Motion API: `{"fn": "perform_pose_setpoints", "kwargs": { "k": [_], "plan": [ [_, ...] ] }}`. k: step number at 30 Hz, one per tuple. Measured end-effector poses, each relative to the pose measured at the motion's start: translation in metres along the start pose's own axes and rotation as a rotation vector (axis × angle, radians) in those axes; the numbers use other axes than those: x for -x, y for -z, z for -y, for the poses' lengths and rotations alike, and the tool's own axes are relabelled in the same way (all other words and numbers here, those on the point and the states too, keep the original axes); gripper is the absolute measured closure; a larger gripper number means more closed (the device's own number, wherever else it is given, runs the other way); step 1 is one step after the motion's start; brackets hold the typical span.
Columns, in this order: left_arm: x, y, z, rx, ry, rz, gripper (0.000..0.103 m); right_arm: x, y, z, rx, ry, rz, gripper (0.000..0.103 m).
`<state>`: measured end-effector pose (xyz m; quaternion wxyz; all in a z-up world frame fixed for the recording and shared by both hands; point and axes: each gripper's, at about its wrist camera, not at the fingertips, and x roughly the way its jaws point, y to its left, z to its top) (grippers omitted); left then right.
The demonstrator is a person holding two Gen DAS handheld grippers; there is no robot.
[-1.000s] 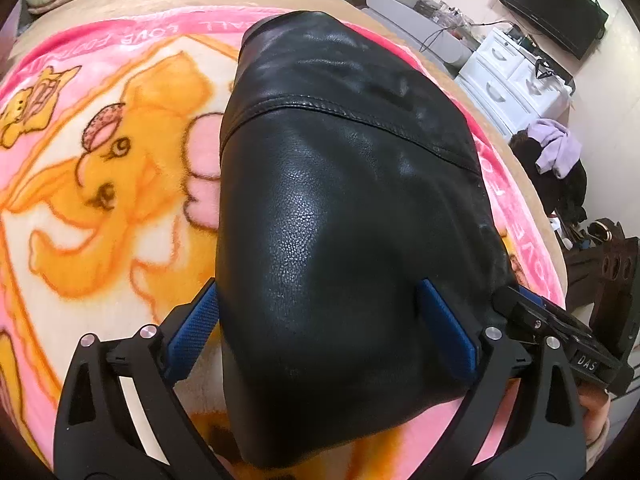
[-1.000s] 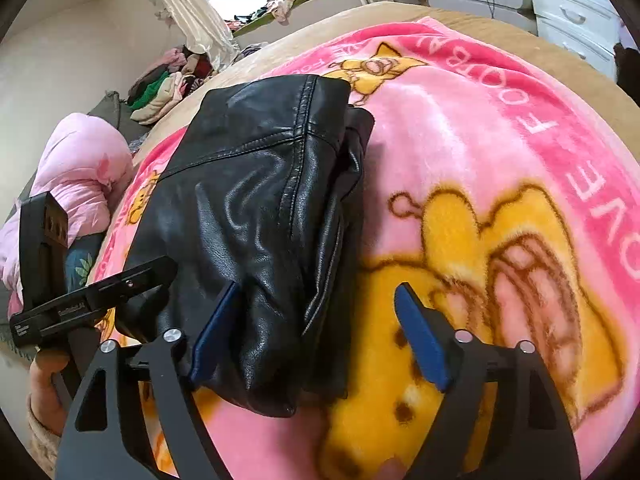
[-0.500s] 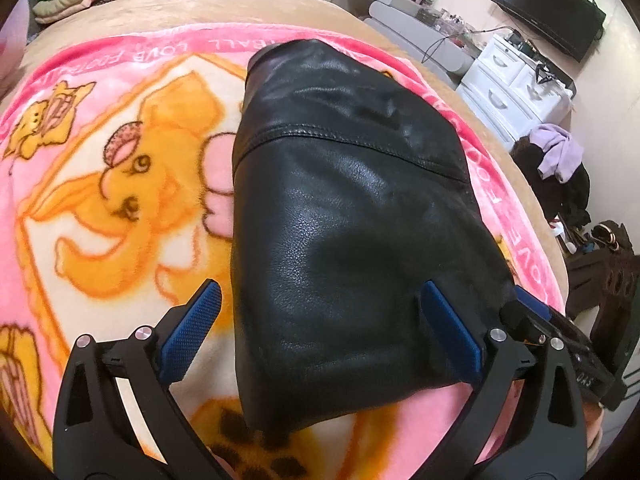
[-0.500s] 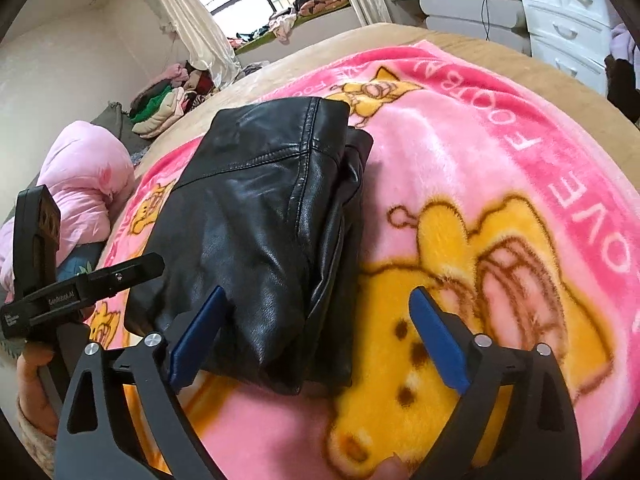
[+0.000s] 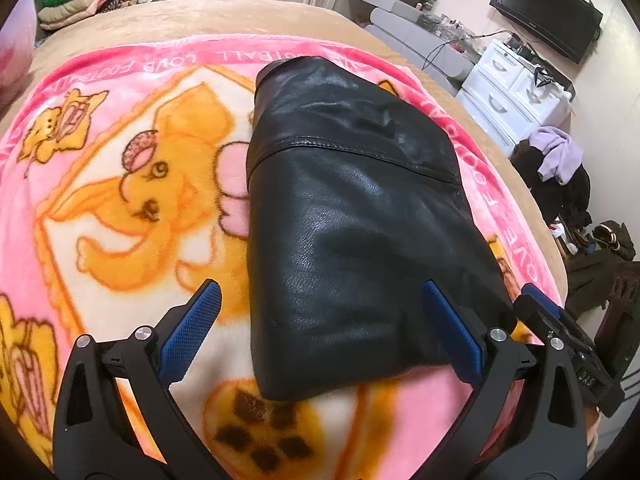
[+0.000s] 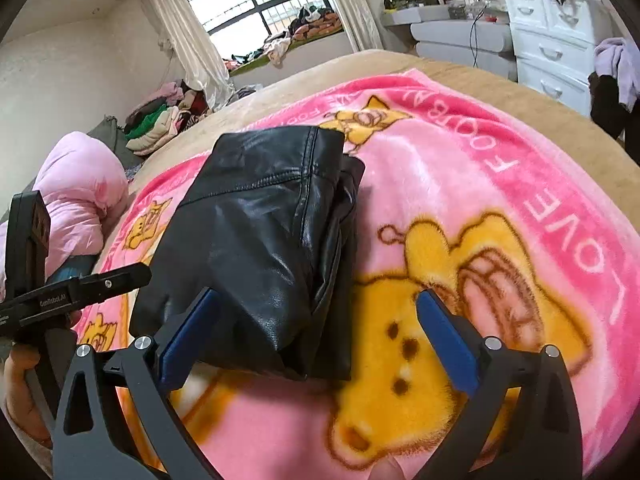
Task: Fold large clothes
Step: 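Pull both open grippers back from the folded jacket bundle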
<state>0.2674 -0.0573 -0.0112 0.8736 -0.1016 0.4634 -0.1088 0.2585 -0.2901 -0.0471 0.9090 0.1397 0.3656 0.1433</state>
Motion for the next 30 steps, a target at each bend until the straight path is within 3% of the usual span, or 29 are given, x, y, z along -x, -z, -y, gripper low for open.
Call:
{"fn": "perform_pose_setpoints", "kwargs": {
  "k": [8,30],
  "plan": [
    [0.009,0.006,-0.001,-0.024,-0.023,0.006,0.009,0.005,-0.002,-0.004,0.004,0.051,-0.003,0.005],
    [0.045,0.027,-0.002,-0.03,-0.024,0.057,0.009,0.031,0.015,-0.028,0.066,0.056,0.01,0.005]
  ]
}}
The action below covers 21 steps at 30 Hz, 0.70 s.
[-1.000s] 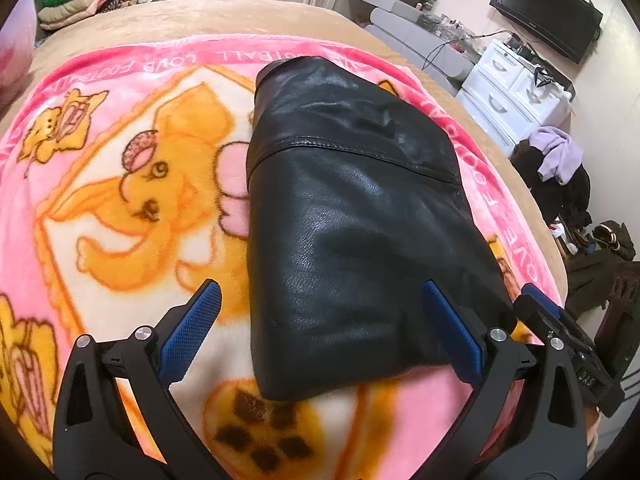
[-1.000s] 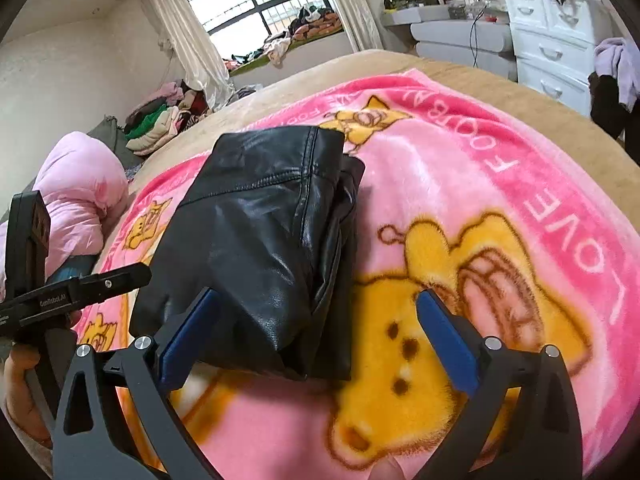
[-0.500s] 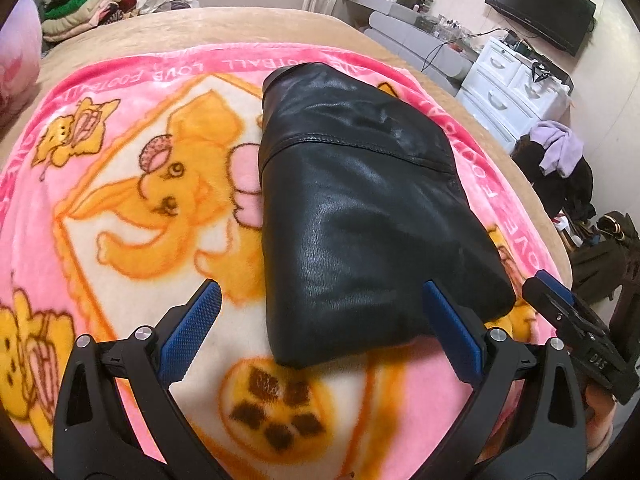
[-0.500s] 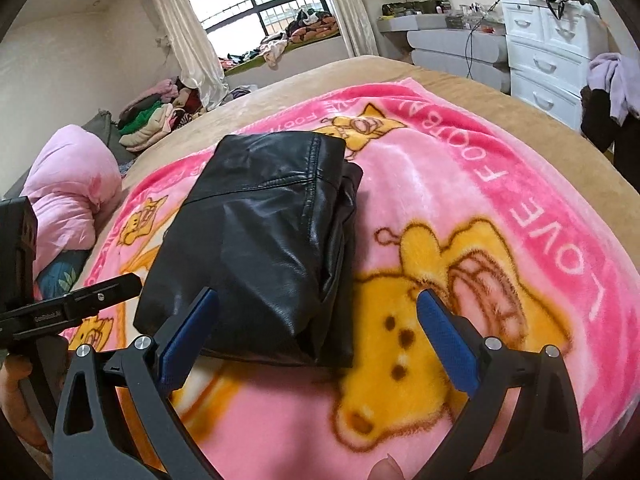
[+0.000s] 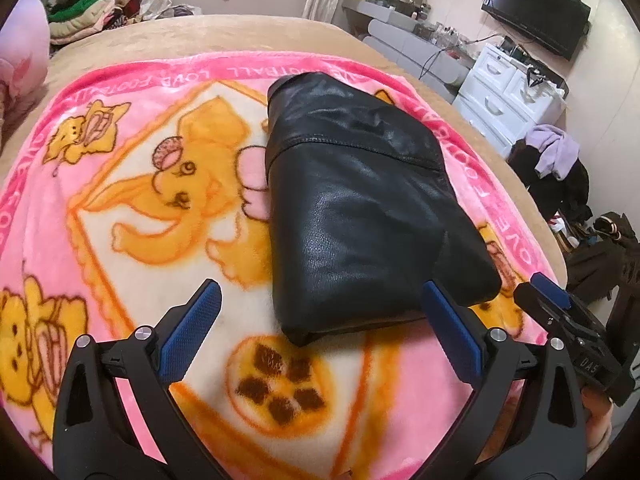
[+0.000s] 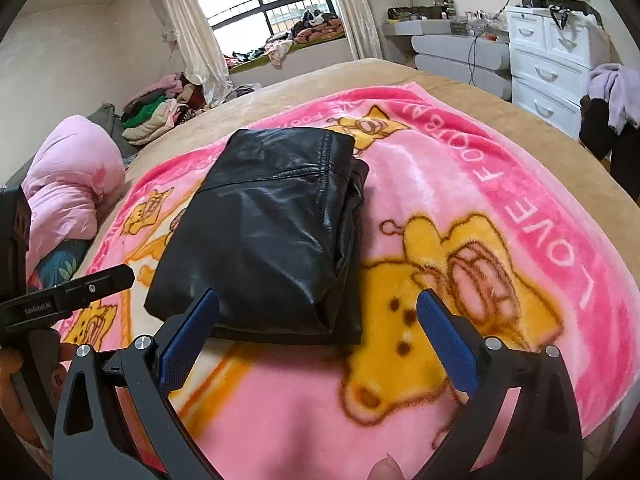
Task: Fold large clothes
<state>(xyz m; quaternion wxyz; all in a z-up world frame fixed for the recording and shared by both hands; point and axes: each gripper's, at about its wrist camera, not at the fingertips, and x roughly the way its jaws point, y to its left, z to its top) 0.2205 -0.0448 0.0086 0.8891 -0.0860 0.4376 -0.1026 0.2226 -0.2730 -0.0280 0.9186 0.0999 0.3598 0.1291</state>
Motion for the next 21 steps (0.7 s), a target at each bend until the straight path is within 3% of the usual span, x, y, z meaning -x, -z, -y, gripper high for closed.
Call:
{"fn": "perform_pose_setpoints", "kwargs": {
  "k": [21],
  "plan": [
    [0.04,0.018,-0.012,0.013,0.004,0.078,0.009,0.023,0.009,-0.039,0.072,-0.048,0.04,0.005]
  ]
}}
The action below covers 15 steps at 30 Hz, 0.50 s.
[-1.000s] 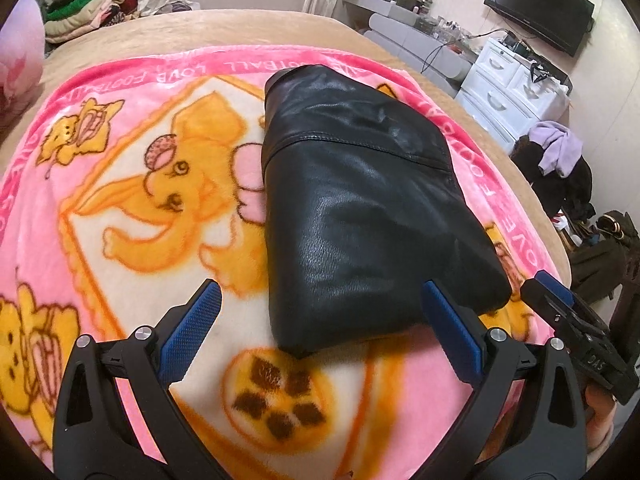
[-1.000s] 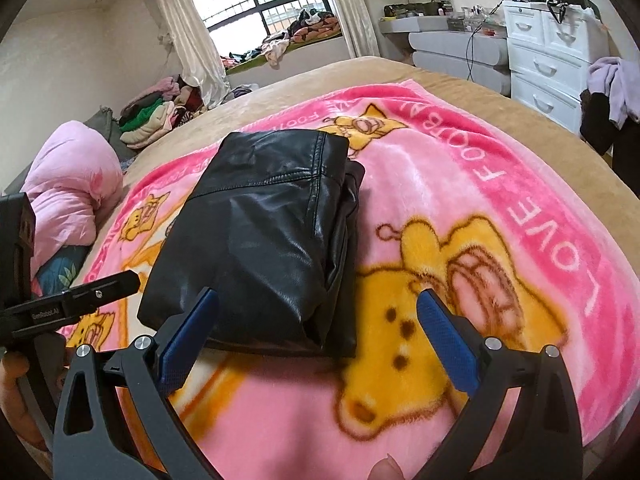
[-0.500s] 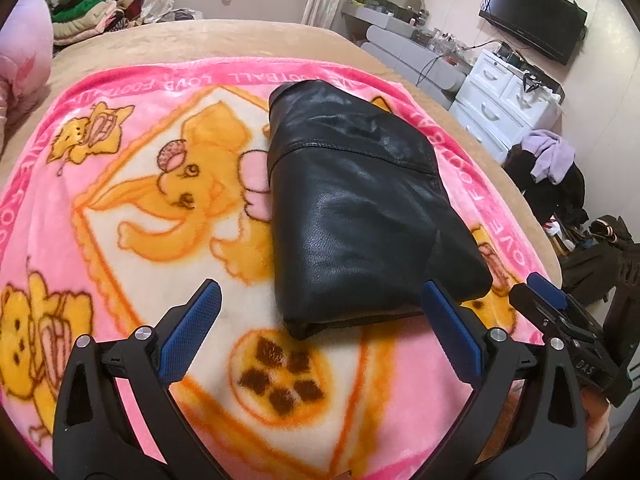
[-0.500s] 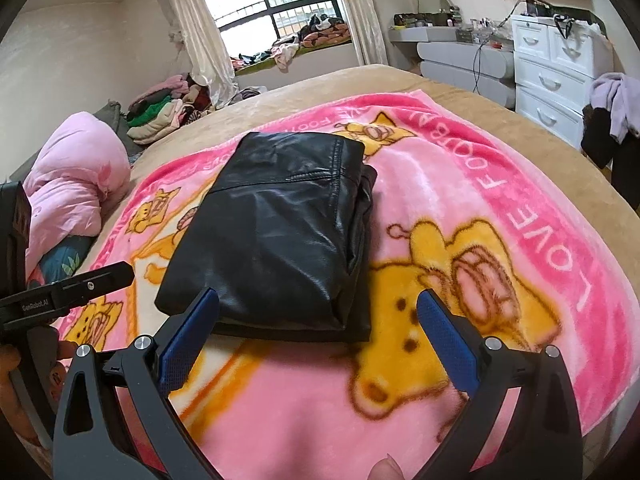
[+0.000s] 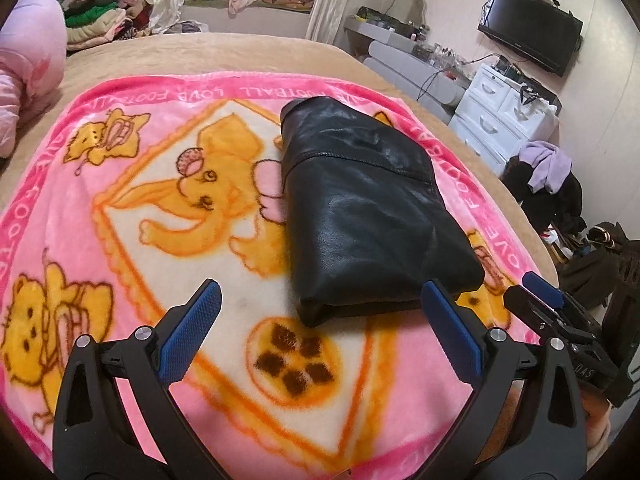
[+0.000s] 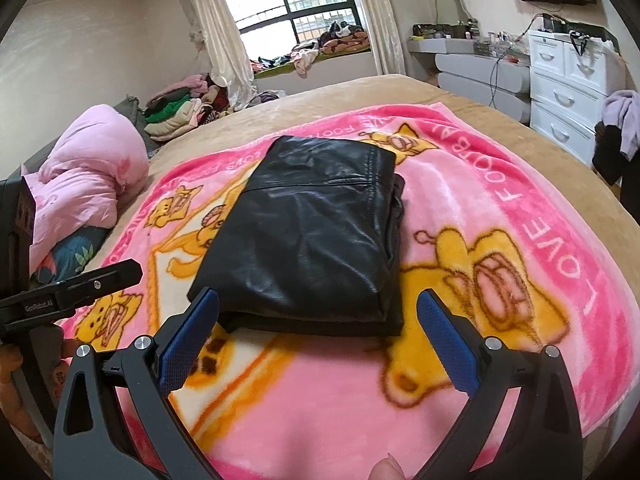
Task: Fold large clothes
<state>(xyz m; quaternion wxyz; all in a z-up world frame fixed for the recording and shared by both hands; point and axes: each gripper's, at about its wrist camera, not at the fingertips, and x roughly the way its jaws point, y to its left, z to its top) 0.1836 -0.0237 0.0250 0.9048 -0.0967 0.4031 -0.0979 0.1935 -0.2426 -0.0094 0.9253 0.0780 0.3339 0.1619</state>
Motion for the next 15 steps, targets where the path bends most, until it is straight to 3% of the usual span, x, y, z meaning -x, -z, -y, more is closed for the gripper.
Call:
{"fn": "perform_pose_setpoints", "kwargs": {
  "k": [15],
  "plan": [
    [0.018,0.015,-0.021,0.028,-0.006,0.035,0.009,-0.002,0.012,-0.02,0.009,-0.03,0.009,0.005]
  ]
}}
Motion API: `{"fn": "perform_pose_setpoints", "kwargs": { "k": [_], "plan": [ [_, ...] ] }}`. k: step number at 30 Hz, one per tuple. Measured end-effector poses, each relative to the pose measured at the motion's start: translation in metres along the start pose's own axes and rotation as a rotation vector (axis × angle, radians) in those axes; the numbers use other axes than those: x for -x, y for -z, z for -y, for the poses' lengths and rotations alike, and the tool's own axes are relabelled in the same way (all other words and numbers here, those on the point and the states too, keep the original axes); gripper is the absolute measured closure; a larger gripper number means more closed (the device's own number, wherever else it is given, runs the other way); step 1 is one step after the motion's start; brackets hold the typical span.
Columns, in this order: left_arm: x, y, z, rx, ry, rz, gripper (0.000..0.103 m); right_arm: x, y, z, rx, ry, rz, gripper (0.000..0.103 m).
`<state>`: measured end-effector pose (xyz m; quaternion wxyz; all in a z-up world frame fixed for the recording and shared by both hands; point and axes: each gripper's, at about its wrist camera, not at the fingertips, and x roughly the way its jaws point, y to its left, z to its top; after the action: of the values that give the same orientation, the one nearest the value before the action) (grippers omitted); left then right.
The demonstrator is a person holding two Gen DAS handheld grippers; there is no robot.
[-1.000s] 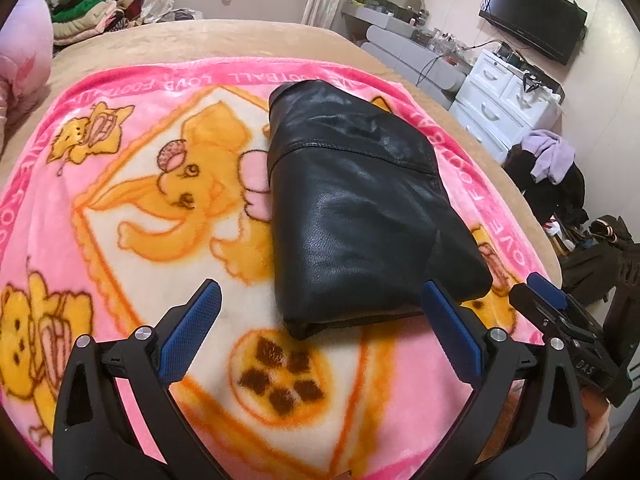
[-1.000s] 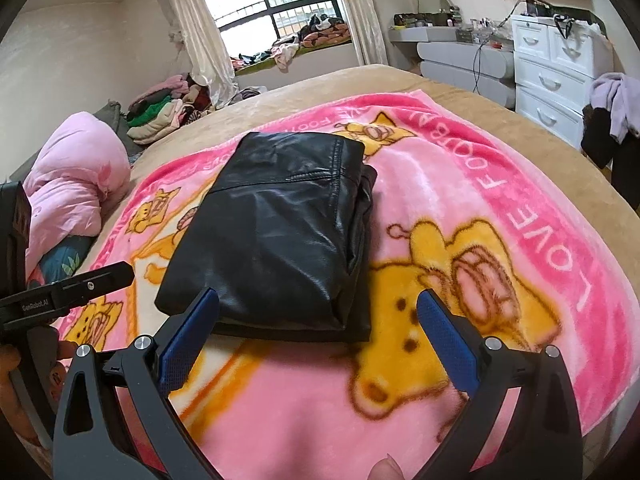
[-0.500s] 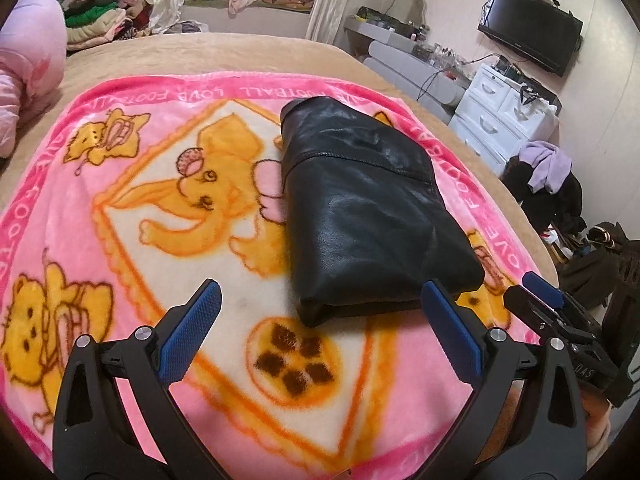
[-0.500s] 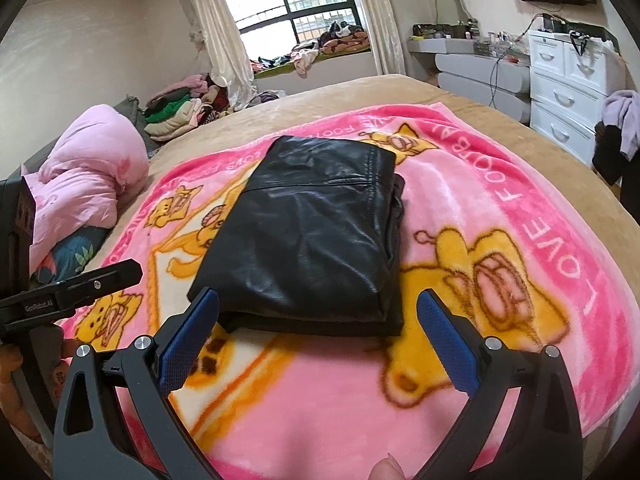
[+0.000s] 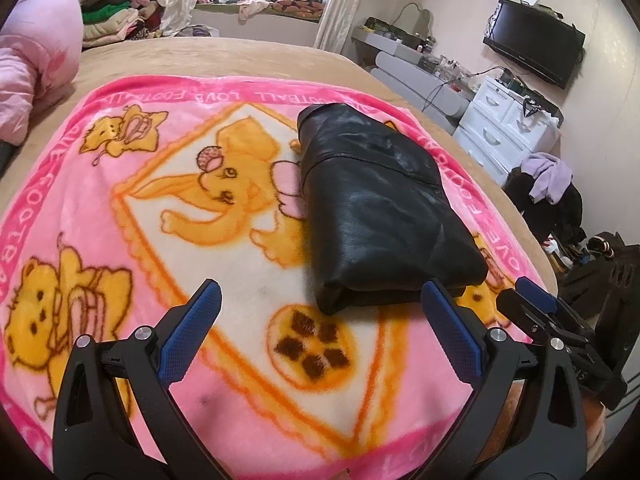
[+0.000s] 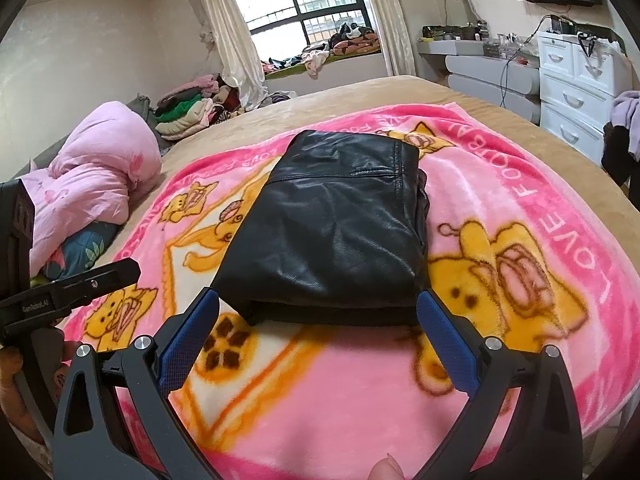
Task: Fold large clothes
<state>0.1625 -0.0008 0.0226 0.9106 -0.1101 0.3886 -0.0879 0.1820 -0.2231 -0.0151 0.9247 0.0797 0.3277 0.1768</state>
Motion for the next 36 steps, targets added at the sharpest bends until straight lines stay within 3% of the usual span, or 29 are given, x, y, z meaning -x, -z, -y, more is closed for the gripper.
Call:
{"fn": "perform_pose_setpoints", "kwargs": {
  "k": [15,23,36],
  "plan": [
    [0.005,0.028,-0.01,0.016,0.0,0.037,0.009,0.024,0.021,-0.012,0.064,0.016,0.137,0.005],
    [0.0,0.046,-0.008,-0.009,-0.05,0.033,0.009,0.024,0.042,-0.008,0.081,0.068,0.128,0.004],
    [-0.002,0.056,-0.005,-0.028,-0.057,0.04,0.009,0.02,0.06,-0.008,0.114,0.103,0.108,0.005]
  ]
}}
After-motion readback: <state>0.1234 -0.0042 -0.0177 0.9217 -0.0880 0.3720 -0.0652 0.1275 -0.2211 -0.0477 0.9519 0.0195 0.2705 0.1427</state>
